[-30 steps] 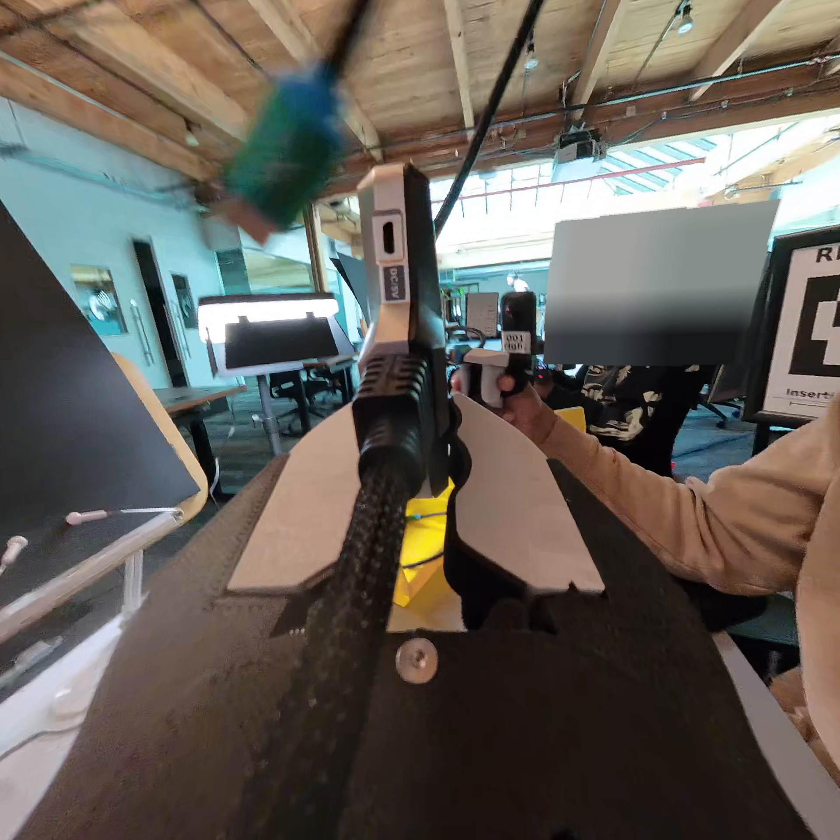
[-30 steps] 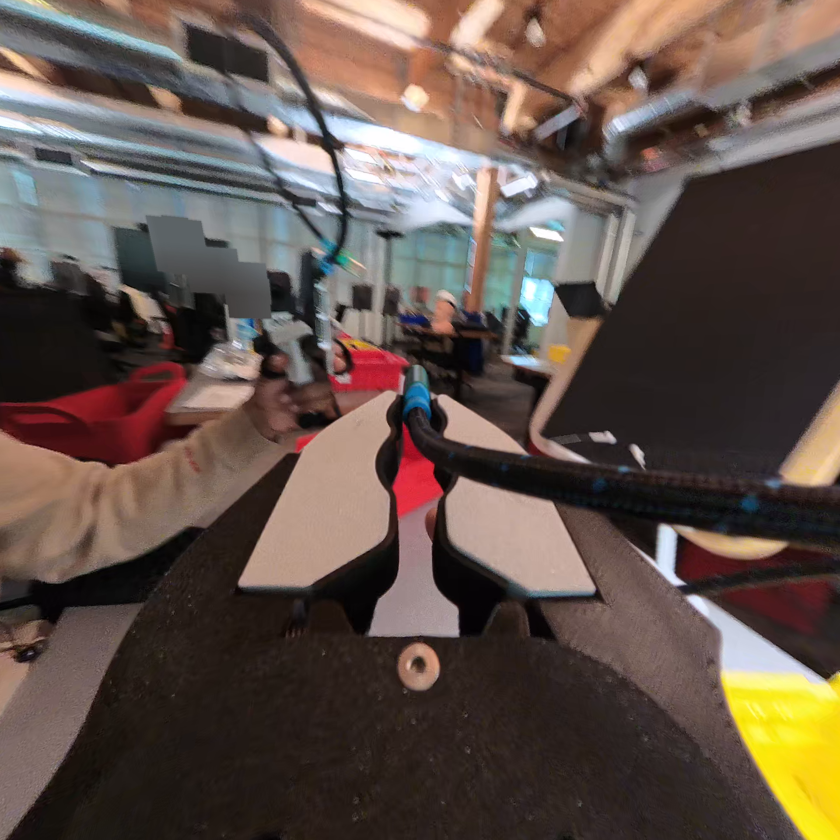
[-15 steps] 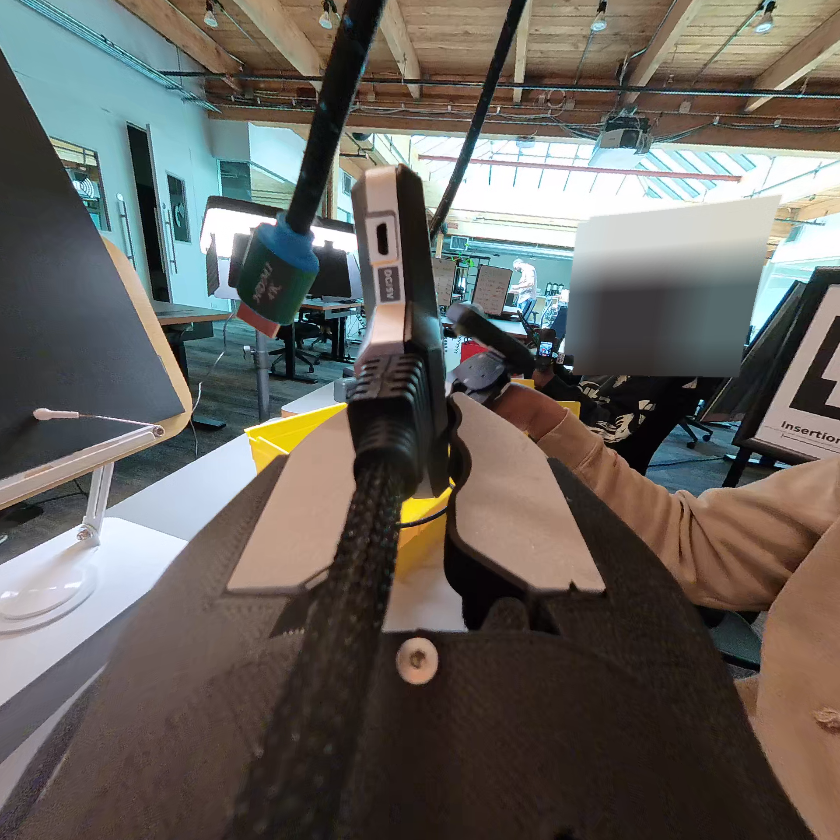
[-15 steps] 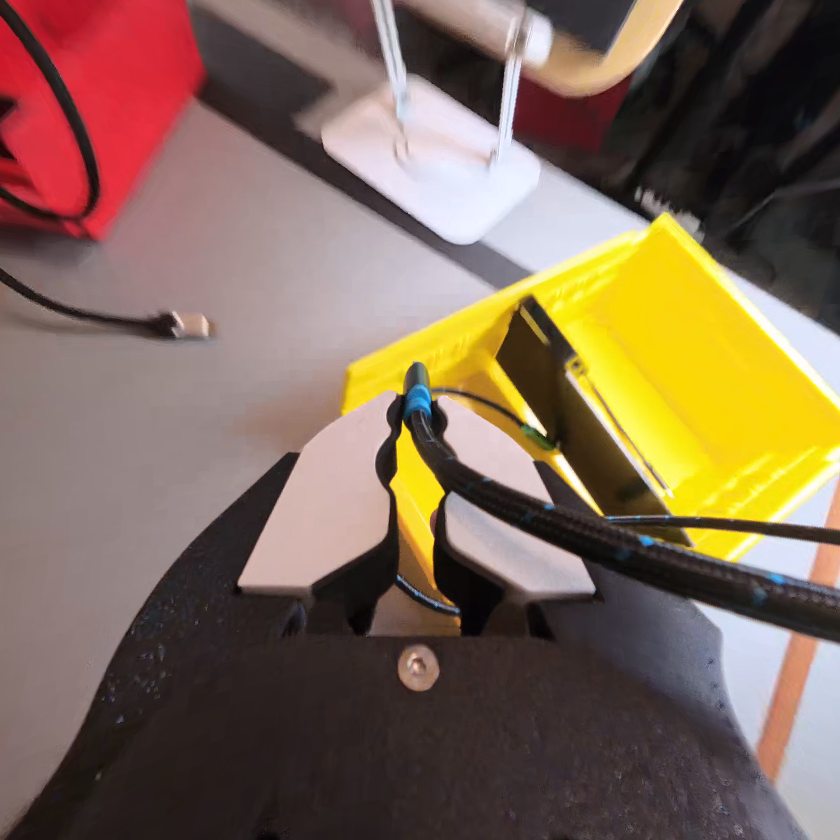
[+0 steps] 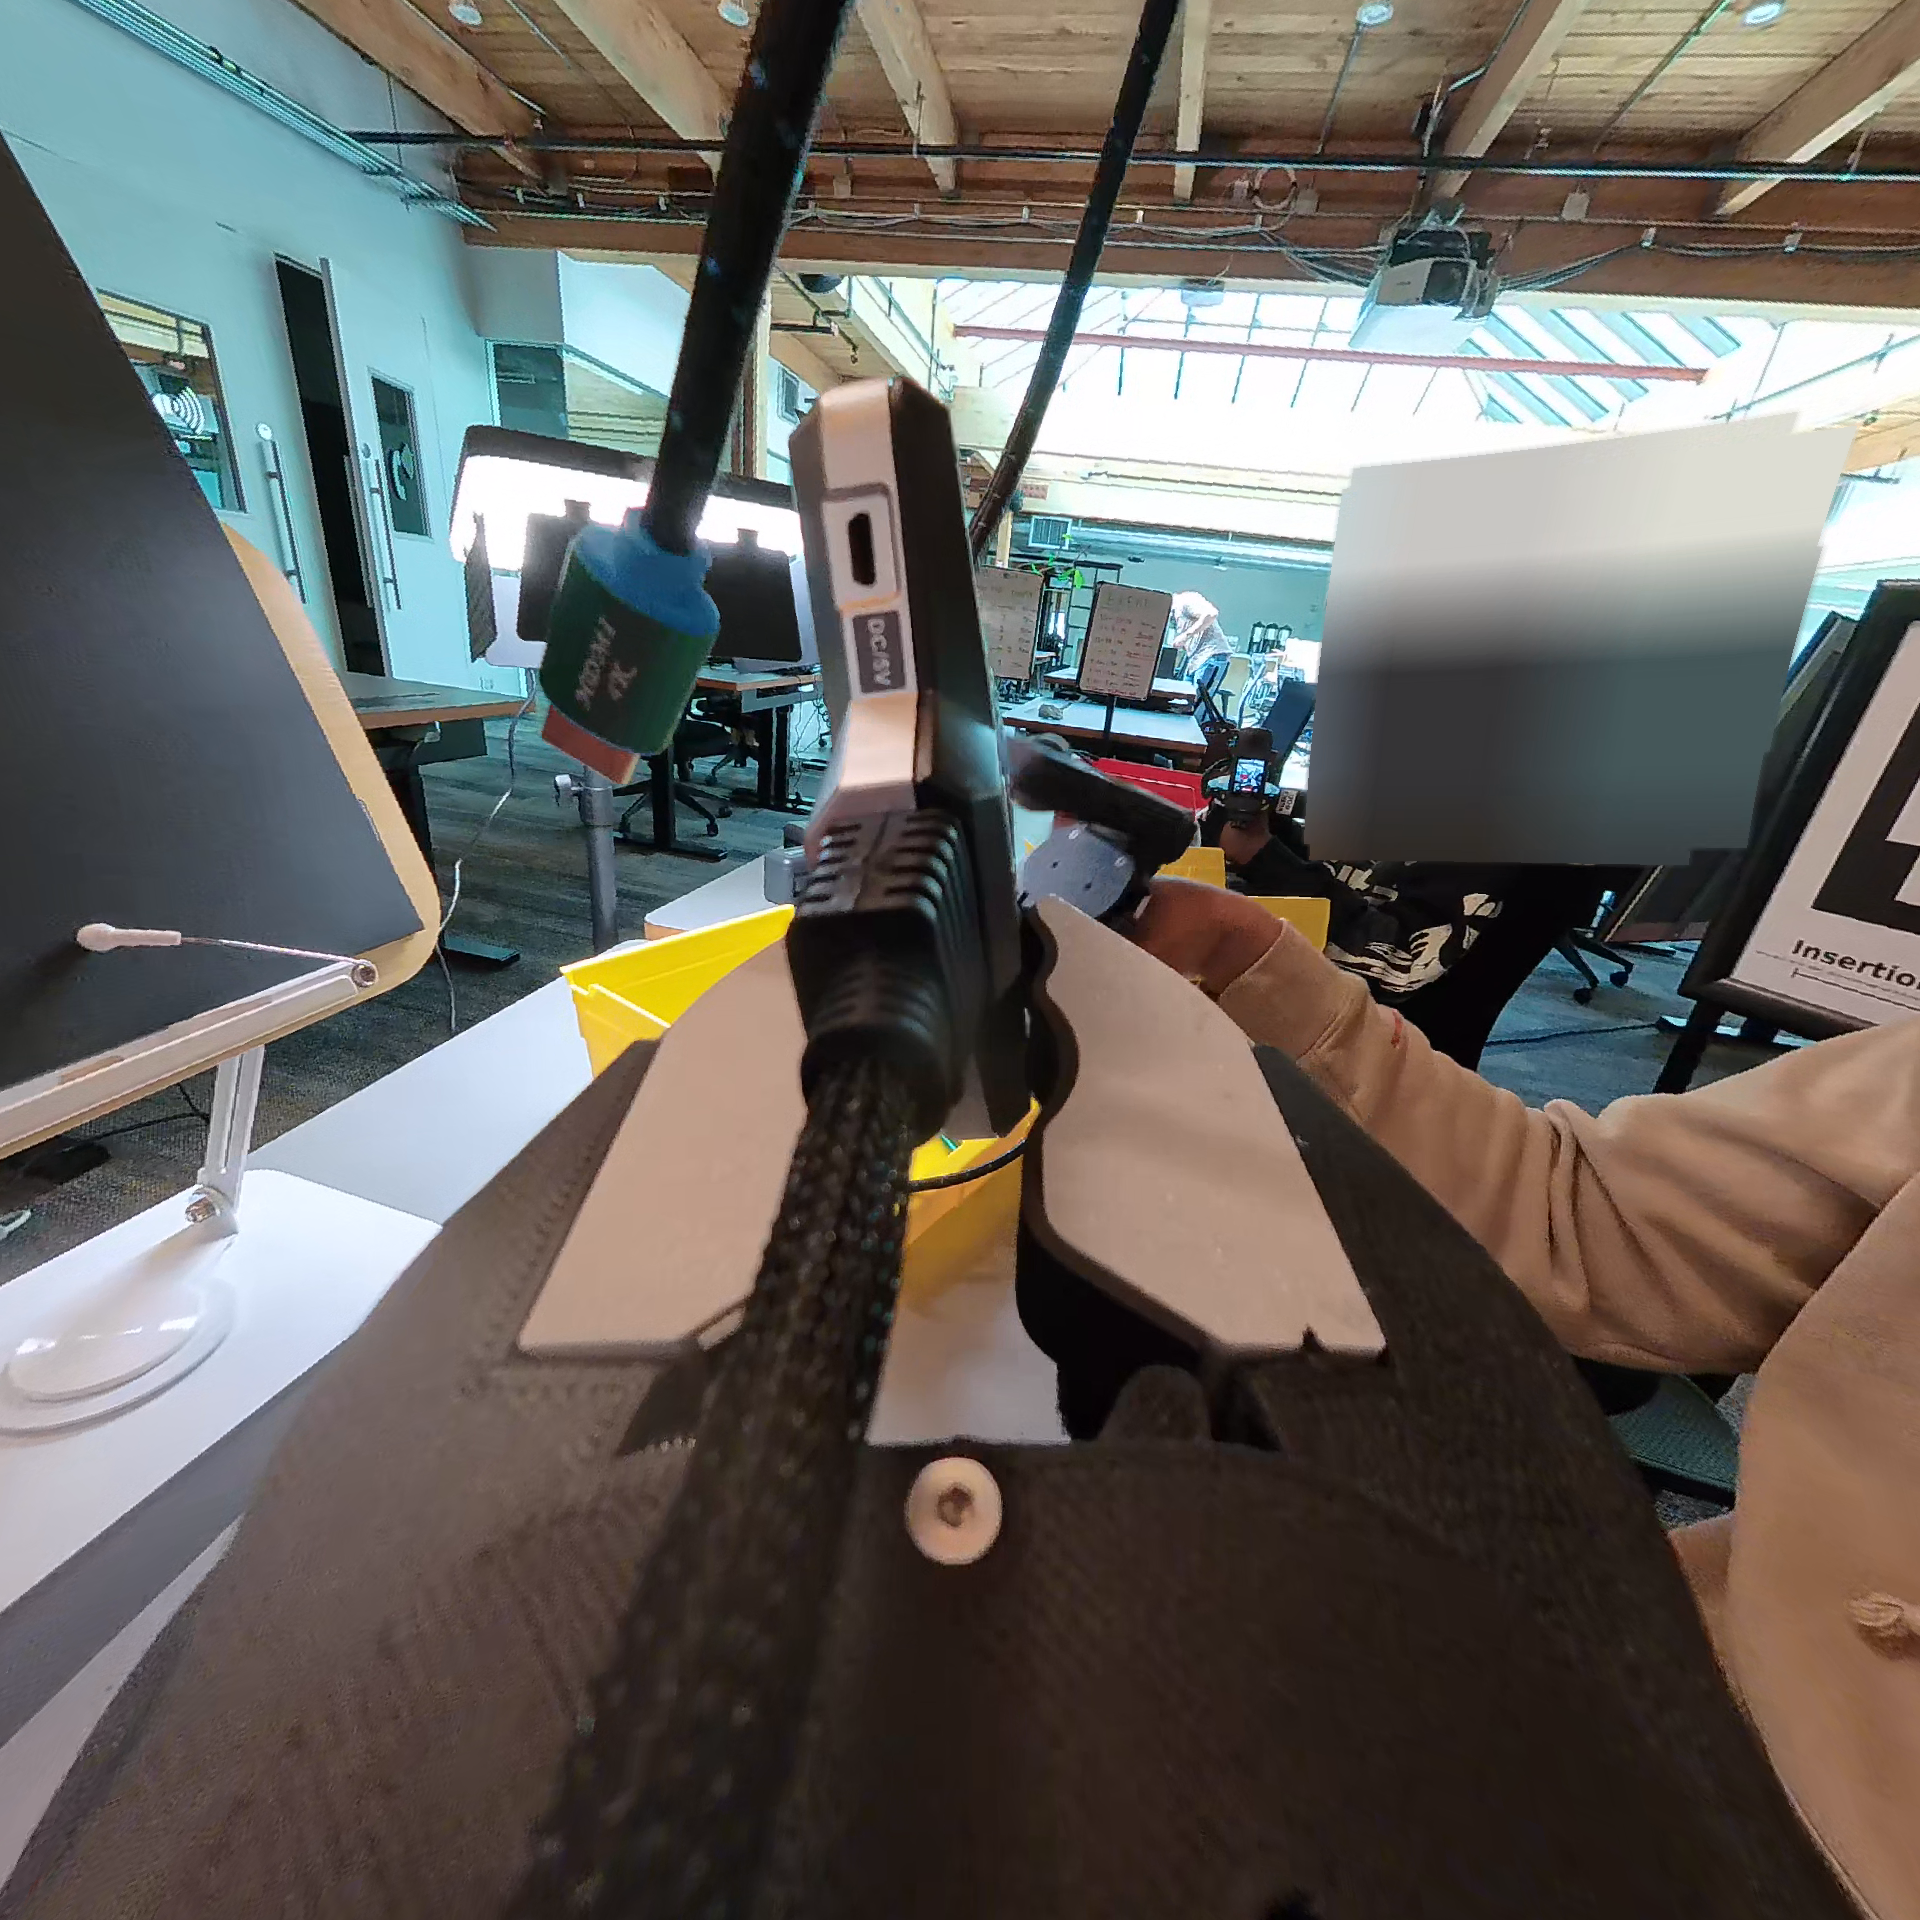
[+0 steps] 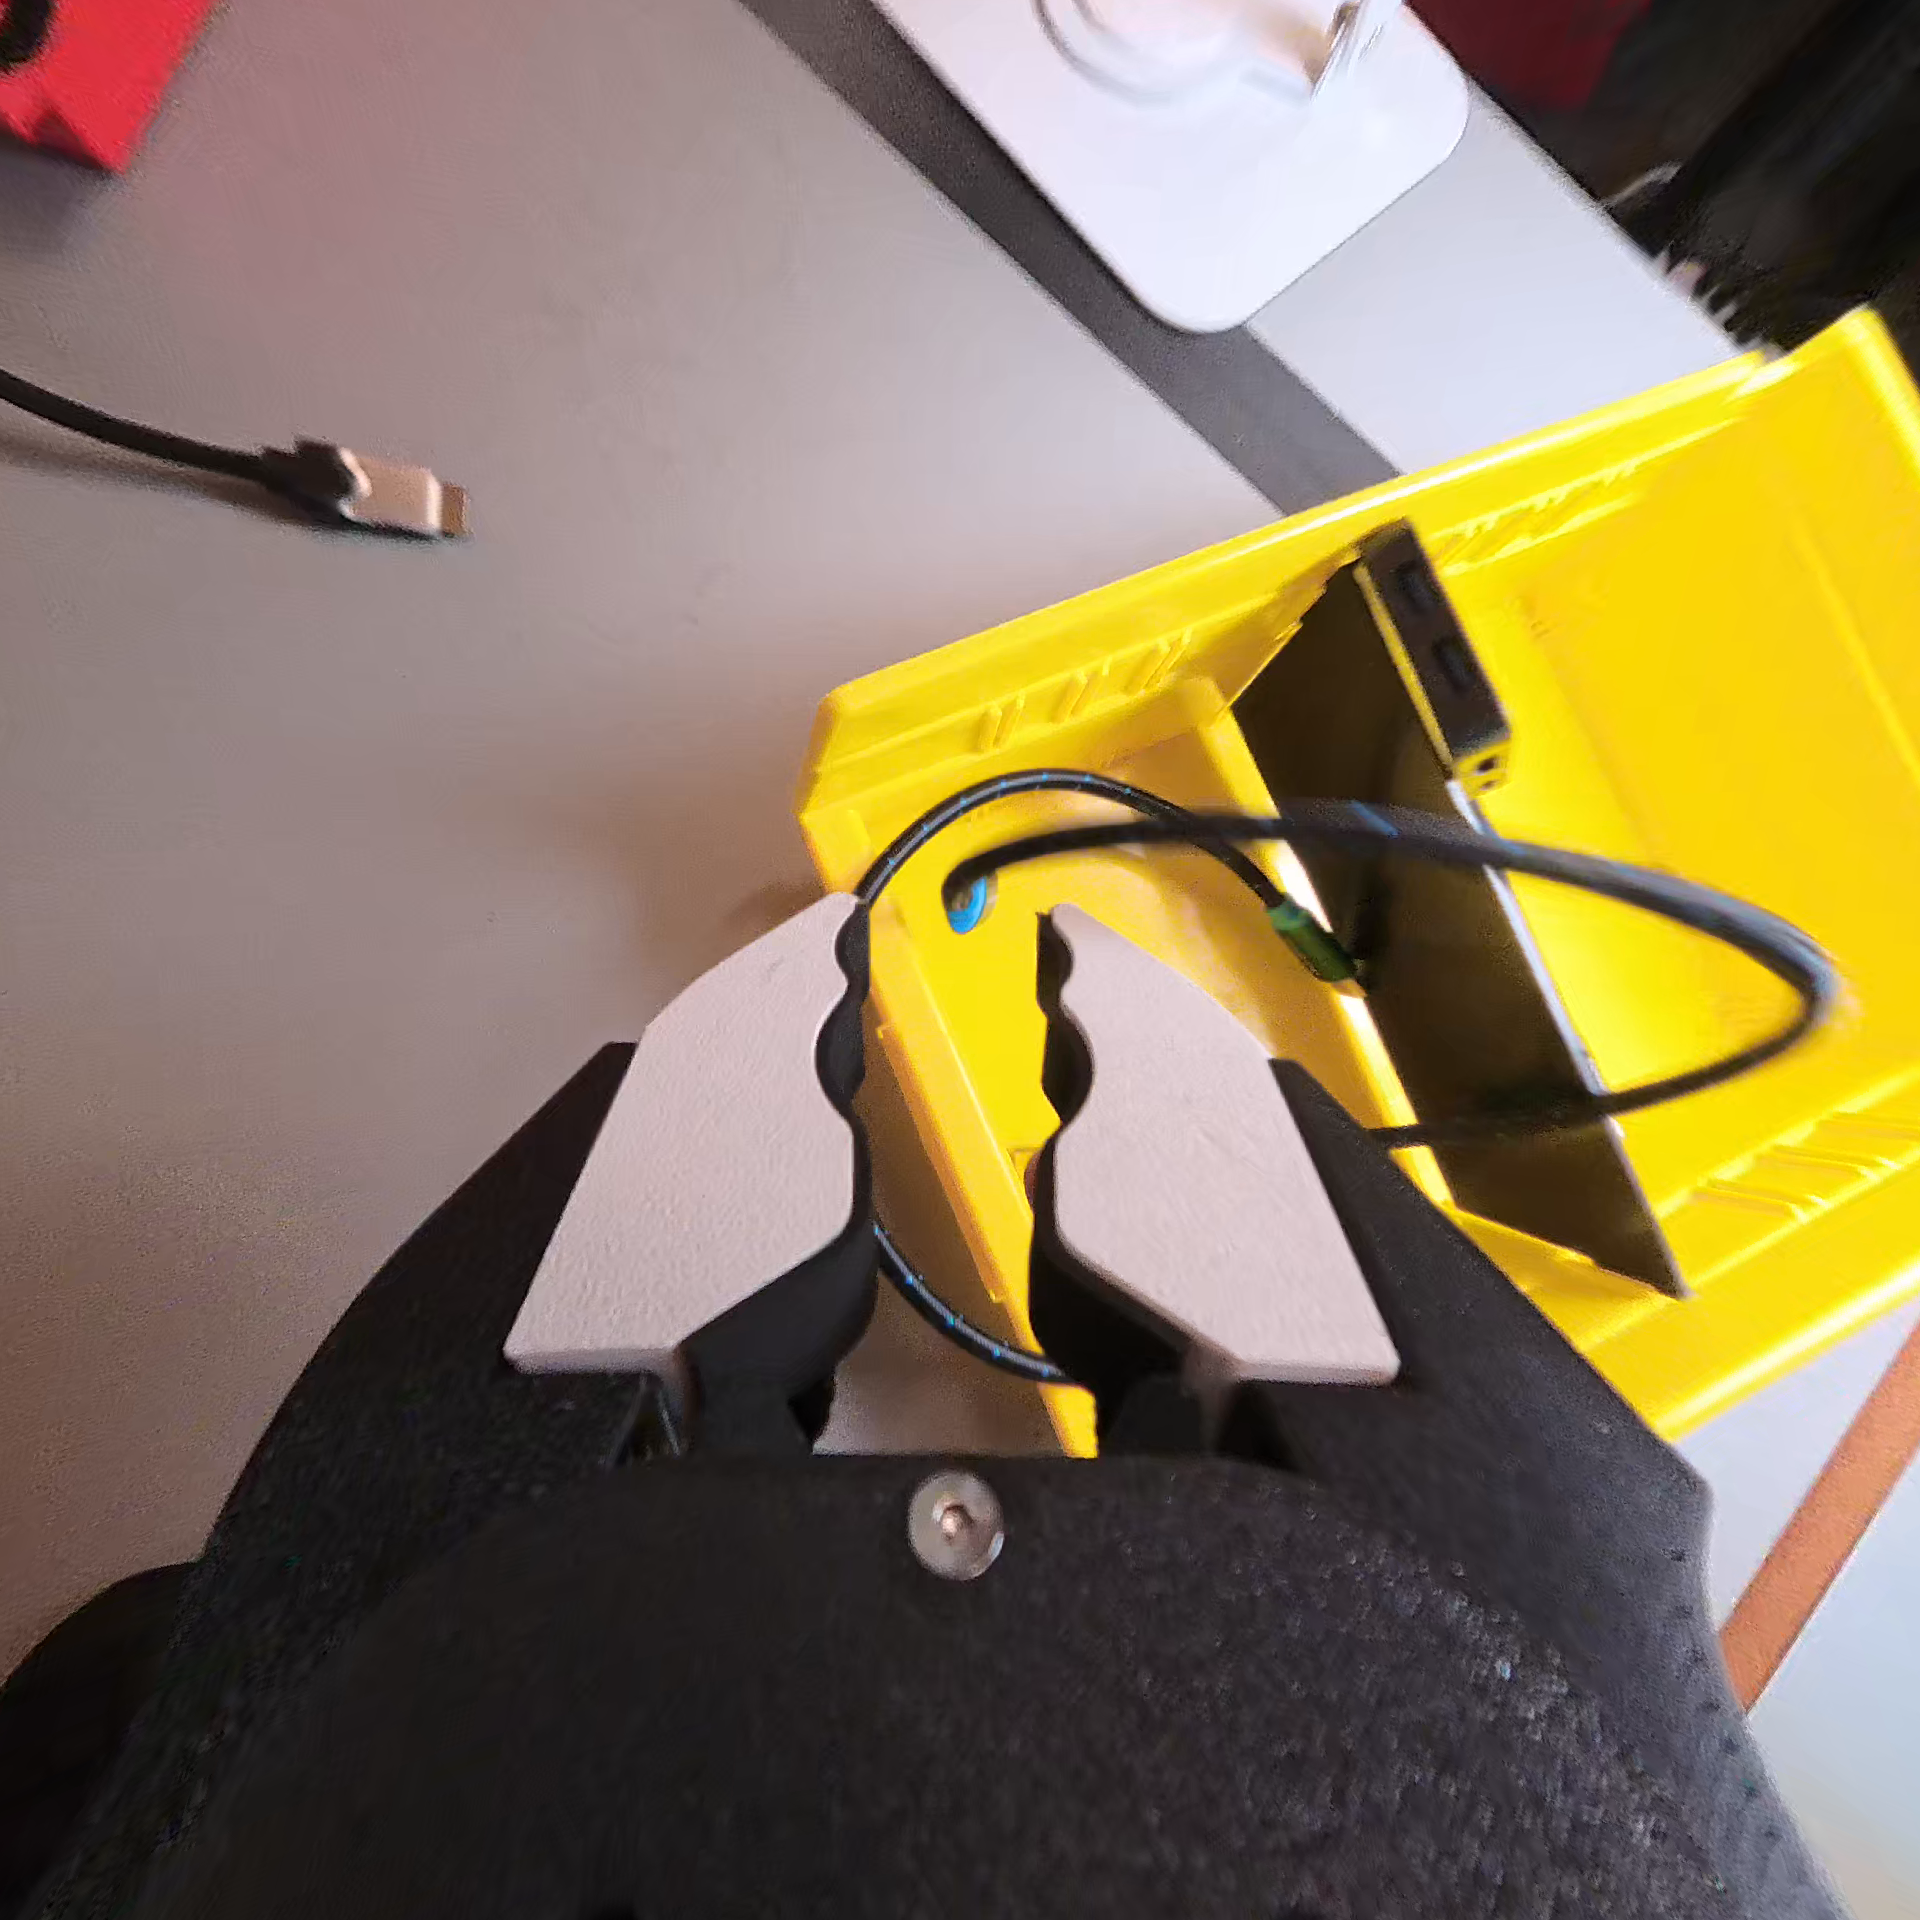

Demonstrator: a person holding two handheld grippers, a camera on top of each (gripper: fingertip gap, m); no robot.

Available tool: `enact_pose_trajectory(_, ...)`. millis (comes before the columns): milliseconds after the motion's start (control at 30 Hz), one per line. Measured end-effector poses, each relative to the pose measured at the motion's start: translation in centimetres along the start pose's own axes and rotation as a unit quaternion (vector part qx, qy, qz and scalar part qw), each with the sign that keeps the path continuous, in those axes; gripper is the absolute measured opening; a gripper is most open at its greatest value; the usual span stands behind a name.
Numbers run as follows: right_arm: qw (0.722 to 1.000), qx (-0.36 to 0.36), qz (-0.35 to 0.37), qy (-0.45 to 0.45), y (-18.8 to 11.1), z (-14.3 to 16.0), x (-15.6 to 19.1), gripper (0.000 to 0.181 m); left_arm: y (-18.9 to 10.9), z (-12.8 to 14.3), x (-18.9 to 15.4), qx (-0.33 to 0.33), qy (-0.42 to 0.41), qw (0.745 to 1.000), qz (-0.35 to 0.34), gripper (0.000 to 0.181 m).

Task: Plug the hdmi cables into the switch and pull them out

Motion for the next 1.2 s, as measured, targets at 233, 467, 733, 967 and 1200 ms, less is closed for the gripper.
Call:
enact_pose_trajectory(233, 0.992, -0.098, 0.08, 0.019, -5.7, -0.6, -1.1, 0.026, 0.5, 0.5, 0.2, 0.008, -0.005, 1.0, 0.0, 0.022)
enact_pose_trajectory(467, 0.959, -0.268, 0.095, -0.017, -7.6, -4.1, 0.4, 0.025, 1.9, 1.7, 0.2, 0.038, -0.007, 0.999, 0.002, 0.022)
enact_pose_trajectory(733, 0.899, -0.42, -0.112, -0.054, -7.7, -8.0, 5.9, 0.027, 4.8, 4.1, -0.5, 0.077, -0.023, 0.996, 0.038, 0.022)
enact_pose_trajectory(967, 0.849, -0.477, -0.225, -0.026, -5.3, -10.1, 8.9, 0.03, 7.2, 5.9, -1.8, 0.084, -0.039, 0.992, 0.091, 0.022)
enact_pose_trajectory(1200, 0.806, -0.523, -0.278, 0.014, -5.3, -10.2, 8.9, 0.02, 8.3, 6.8, -2.4, 0.088, -0.035, 0.991, 0.096, 0.022)
Point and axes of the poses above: each gripper's, where its closed fingertips meet, y out along the fingers, z out of its underside, x = y × z across the jaws, the point moved 8 cm from there along -y, back along the fingers, and after that the axes turned 6 degrees about -y, right-handed, at the moved point
